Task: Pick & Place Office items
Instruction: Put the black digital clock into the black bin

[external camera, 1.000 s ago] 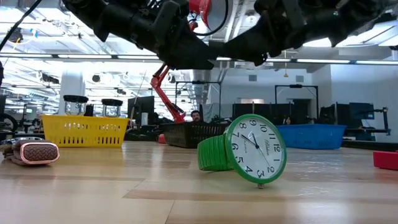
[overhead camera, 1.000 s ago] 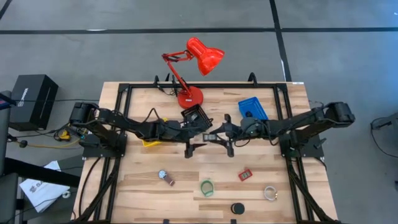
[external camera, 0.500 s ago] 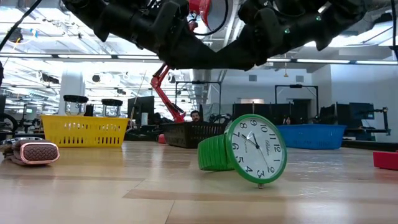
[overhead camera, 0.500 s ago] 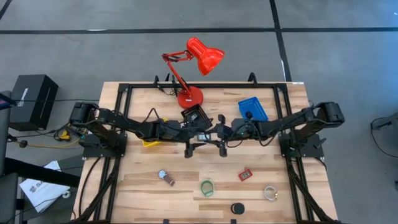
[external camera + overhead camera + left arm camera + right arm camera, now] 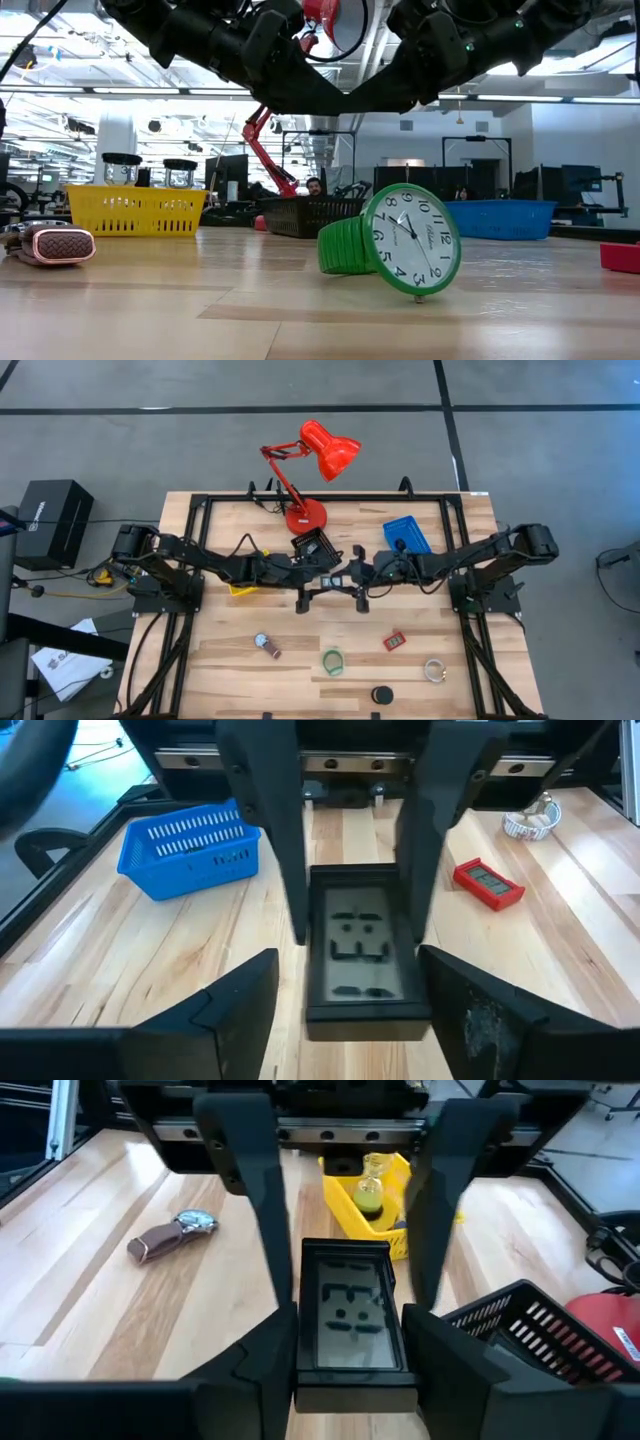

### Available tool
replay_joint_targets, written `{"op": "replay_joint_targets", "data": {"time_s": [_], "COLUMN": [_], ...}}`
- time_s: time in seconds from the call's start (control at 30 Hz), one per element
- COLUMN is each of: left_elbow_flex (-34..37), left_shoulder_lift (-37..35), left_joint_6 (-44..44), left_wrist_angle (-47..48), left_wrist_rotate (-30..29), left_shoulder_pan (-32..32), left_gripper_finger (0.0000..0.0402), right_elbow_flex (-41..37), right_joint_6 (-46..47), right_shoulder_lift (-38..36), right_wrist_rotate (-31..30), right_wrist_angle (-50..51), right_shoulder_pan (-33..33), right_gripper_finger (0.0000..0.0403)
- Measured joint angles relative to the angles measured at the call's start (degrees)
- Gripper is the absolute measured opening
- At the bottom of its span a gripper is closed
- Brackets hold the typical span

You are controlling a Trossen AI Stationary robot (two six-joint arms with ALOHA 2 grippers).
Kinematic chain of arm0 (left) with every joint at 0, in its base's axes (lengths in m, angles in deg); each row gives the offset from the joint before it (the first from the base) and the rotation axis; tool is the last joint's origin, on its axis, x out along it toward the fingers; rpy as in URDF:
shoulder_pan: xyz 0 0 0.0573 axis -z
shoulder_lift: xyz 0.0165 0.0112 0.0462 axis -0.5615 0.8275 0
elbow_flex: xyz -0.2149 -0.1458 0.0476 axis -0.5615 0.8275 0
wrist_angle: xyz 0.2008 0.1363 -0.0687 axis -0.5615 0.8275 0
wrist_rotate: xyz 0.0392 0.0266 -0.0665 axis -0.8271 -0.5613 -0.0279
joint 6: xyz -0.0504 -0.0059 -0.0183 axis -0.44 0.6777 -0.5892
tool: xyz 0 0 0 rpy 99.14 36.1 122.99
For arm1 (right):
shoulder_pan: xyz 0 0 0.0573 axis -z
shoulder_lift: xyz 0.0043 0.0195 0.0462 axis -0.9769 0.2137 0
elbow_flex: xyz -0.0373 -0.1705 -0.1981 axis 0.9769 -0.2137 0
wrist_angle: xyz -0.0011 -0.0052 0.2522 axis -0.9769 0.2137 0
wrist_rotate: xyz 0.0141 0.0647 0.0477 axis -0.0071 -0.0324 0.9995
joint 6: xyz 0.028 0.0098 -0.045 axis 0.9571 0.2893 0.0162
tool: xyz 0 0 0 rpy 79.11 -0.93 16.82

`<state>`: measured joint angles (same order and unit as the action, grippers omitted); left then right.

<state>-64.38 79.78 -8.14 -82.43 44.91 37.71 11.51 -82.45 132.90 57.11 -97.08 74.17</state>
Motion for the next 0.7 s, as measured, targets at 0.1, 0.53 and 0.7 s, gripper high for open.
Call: {"op": "replay_joint_targets", "data": {"time_s": [0.1,0.53,0.7], "left_elbow_flex": [0.0,0.0,0.0], "left_shoulder_lift": [0.0,0.0,0.0], "left_joint_6": [0.0,0.0,-0.1], "left_wrist_angle": [0.0,0.1,0.1], "left_wrist_rotate": [0.0,0.0,0.2], "left_shoulder_pan": [0.0,-0.2,-0.2], "left_gripper_finger": [0.0211,0.0157,0.0166], "right_elbow_flex": [0.0,0.0,0.0], "right_joint_6": [0.0,0.0,-0.1], "right_shoulder_lift": [0.0,0.0,0.0], "right_wrist_rotate": [0.0,-0.3,-0.9], "right_wrist_angle": [0.0,0.1,0.1], "right_shoulder_pan": [0.2,0.2,0.2], "right_gripper_finger": [0.0145,0.0149,0.0169]}}
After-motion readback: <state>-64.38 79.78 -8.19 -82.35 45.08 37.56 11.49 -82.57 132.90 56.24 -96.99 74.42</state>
